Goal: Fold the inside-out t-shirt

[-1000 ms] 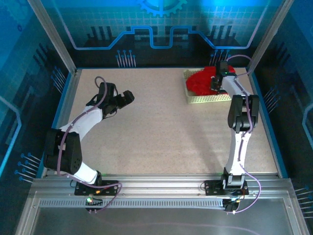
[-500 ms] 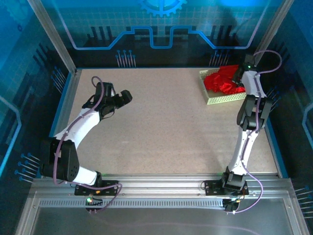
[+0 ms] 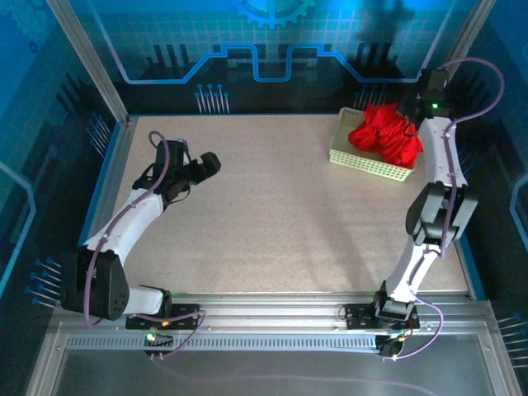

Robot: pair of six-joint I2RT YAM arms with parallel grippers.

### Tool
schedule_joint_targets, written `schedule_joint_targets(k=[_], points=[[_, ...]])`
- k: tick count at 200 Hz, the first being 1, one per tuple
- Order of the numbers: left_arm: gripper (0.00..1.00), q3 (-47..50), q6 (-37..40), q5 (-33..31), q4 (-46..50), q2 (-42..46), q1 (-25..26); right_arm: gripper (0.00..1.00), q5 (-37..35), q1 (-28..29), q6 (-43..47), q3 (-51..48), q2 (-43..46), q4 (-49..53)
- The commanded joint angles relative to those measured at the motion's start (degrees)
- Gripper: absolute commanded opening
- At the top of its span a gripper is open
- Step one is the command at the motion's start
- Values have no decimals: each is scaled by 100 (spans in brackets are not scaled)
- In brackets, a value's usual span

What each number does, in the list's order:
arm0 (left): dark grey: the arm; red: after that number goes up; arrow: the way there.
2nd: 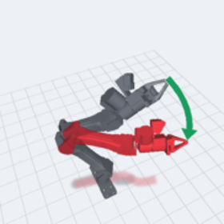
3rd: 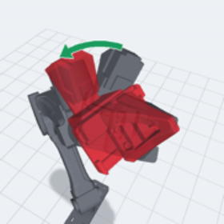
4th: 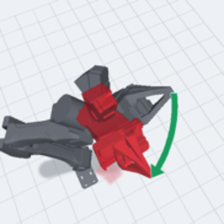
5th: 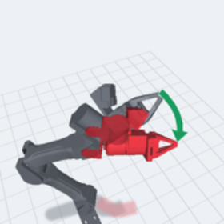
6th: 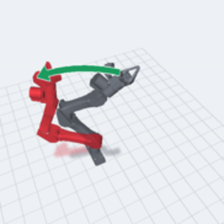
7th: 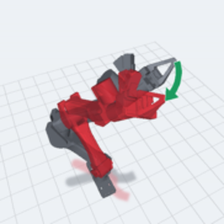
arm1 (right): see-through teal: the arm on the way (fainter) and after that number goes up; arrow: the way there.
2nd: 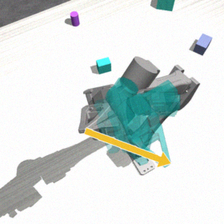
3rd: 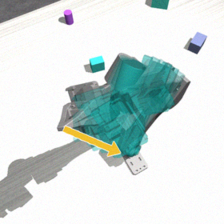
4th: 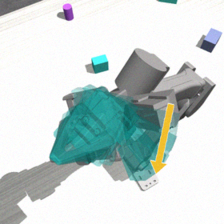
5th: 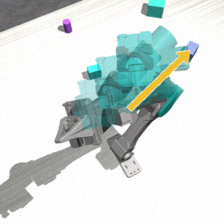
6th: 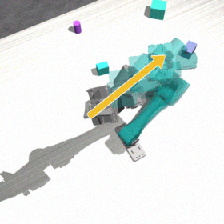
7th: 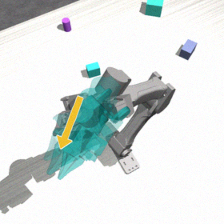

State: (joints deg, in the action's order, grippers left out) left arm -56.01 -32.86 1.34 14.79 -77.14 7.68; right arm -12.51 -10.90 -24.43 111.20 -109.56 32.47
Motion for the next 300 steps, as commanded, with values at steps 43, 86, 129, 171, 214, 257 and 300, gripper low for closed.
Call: schedule_joint_targets(k=[43, 86, 129, 171, 214, 257, 300], points=[[99, 392, 219, 241, 165, 631, 10, 0, -41, 121, 216, 143, 1322, -340], [99, 490, 276, 332, 191, 877, 22, 0, 127, 254, 566, 464, 1959, -412], [99, 580, 274, 337, 152, 973, 24, 0, 663, 968, 1231, 956, 2286, -100], [99, 626, 241, 346, 117, 995, 31, 0, 793, 2174, 1667, 476, 2625, -71], [99, 637, 232, 297, 102, 1035, 32, 0, 820, 2772, 1359, -774, 2501, -509], [99, 687, 235, 271, 101, 1032, 32, 0, 623, 2996, 1089, -2084, 1730, -1186], [99, 727, 245, 261, 83, 1022, 32, 0, 27, 2937, 668, -2177, 167, -1084]])
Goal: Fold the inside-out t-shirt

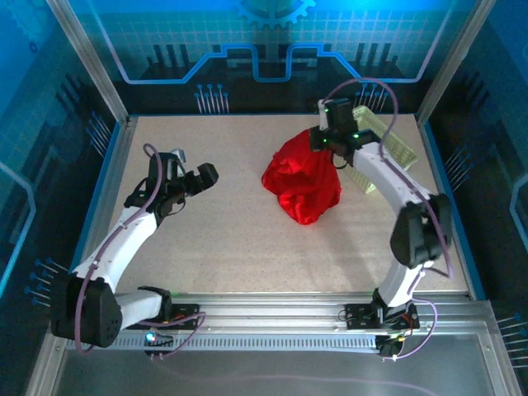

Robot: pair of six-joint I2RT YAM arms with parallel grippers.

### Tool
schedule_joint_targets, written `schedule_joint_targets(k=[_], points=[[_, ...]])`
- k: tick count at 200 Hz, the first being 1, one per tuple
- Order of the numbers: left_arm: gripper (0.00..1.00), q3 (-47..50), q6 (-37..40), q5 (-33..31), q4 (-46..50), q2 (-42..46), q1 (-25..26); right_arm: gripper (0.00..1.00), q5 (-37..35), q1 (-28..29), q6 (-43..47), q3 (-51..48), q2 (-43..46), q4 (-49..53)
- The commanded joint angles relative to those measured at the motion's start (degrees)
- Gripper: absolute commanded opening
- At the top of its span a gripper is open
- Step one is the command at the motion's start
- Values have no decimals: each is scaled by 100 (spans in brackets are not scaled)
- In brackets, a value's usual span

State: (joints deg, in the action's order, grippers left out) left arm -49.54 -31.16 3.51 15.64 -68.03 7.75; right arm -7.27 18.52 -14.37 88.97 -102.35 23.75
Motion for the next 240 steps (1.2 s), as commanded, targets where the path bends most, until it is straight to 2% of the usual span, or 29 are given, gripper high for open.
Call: schedule_joint_targets(k=[1, 52, 92, 131, 152, 180, 214, 240], points=[[99, 83, 75, 45, 3, 112, 25, 0, -553, -19, -360, 53, -621, -188], [99, 67, 204, -52, 145, 262, 23, 0, -1037, -695, -925, 344, -1577, 203], [99, 85, 180, -55, 122, 260, 23, 0, -1057, -1308, -1106, 461, -1754, 279], [99, 52, 180, -45, 146, 243, 21, 0, -1000, -1593, -918, 651, -1678, 281], [99, 49, 189, -70, 185, 246, 16, 0, -1043, -1504, -702, 625, -1422, 304], [99, 24, 127, 8, 185, 233, 25, 0, -422, -1226, -517, 112, -501, 65], [99, -123, 149, 165, 224, 163, 49, 0, -18, -437, -75, 54, 589, 212], [99, -221, 189, 221, 226, 140, 176, 0, 429, 170, 68, 209, 1030, 359]])
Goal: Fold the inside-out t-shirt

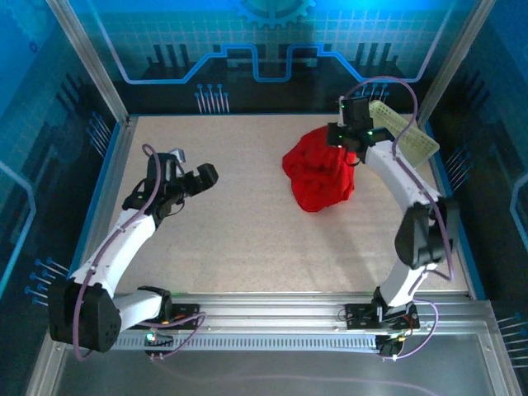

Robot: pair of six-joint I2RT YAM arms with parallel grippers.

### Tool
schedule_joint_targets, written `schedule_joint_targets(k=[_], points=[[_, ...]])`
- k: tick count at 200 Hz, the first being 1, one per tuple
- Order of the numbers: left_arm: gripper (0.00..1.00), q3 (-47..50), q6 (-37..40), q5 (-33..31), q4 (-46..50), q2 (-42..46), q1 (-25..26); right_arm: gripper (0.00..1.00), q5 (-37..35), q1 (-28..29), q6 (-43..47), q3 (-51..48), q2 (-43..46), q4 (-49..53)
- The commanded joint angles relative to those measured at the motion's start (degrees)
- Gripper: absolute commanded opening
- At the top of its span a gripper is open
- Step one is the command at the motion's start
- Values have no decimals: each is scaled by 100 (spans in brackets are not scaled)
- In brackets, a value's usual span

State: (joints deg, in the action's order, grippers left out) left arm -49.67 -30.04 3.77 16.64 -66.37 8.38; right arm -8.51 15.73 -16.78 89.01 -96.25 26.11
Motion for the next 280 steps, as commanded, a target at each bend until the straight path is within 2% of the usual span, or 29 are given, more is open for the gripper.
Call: schedule_joint_targets(k=[1, 35, 55, 62, 70, 86, 95, 111, 125, 144, 165, 183, 226, 280], points=[[99, -213, 77, 199, 127, -26, 120, 0, 553, 502, 316, 213, 430, 127], [99, -219, 125, 195, 89, 44, 320, 0, 372, 1552, 504, 451, 590, 350], [99, -182, 174, 207, 111, 54, 442, 0, 232, 2041, 336, 180, 500, 362], [99, -153, 174, 208, 118, 60, 475, 3, 199, 2188, 302, -18, 451, 274], [99, -94, 174, 197, 126, 68, 503, 12, 201, 2346, 265, -241, 379, 169], [99, 23, 191, 137, 216, 72, 533, 43, 259, 2632, 229, -662, 296, 22], [99, 76, 222, 72, 307, 64, 554, 55, 208, 2753, 203, -858, 327, 0], [99, 146, 294, -61, 477, 21, 632, 72, 171, 2803, 177, -1236, 592, -26], [99, 177, 351, -136, 529, -44, 820, 79, 54, 2696, 174, -1518, 892, 14], [99, 143, 444, -311, 614, -207, 1264, 80, 107, 2262, 112, -1800, 1144, 147], [98, 115, 502, -552, 756, -422, 1712, 80, 526, 1725, 148, -2050, 1131, 166], [98, 265, 460, -732, 845, -437, 1940, 80, 655, 1601, 254, -2109, 941, 130], [98, 1249, 19, -649, 573, 380, 2002, 81, 1000, 1971, 508, -1933, 245, -86], [97, 1790, -390, -553, 154, 558, 2000, 83, 1040, 2667, 749, -1474, -405, -260]])
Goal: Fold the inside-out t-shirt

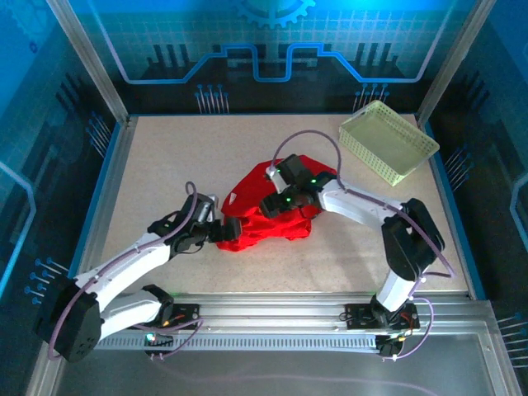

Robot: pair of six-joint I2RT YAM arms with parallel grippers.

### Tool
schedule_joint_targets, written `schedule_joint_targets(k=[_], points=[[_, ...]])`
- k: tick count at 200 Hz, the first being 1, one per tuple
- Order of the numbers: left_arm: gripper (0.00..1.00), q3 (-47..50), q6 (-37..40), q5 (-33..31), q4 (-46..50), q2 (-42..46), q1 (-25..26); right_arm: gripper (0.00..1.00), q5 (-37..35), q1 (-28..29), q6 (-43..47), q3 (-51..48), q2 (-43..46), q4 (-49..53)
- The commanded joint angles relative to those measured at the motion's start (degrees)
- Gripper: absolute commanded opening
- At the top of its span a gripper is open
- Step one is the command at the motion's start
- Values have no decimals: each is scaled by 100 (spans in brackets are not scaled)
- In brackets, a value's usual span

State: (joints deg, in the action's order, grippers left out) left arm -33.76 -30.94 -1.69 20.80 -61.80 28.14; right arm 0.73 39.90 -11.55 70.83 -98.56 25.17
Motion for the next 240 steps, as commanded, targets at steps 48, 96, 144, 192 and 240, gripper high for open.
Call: schedule_joint_targets(k=[48, 96, 144, 192, 240], points=[[95, 317, -439, 63, -625, -163, 0, 71, -541, 413, 282, 932, -896, 111], [87, 226, -392, 379, -958, -673, -18, 17, -947, 280, 164, 844, -547, 176], [65, -12, -298, 472, -1234, -1232, -14, 0, -1074, 7, -331, -12, 720, -120], [23, -192, -58, 251, -997, -953, -13, 0, -1654, -389, -941, -629, 1851, 39], [0, -640, 486, -580, -443, 495, -264, 0, -1085, -1430, -882, -303, 3010, 512]])
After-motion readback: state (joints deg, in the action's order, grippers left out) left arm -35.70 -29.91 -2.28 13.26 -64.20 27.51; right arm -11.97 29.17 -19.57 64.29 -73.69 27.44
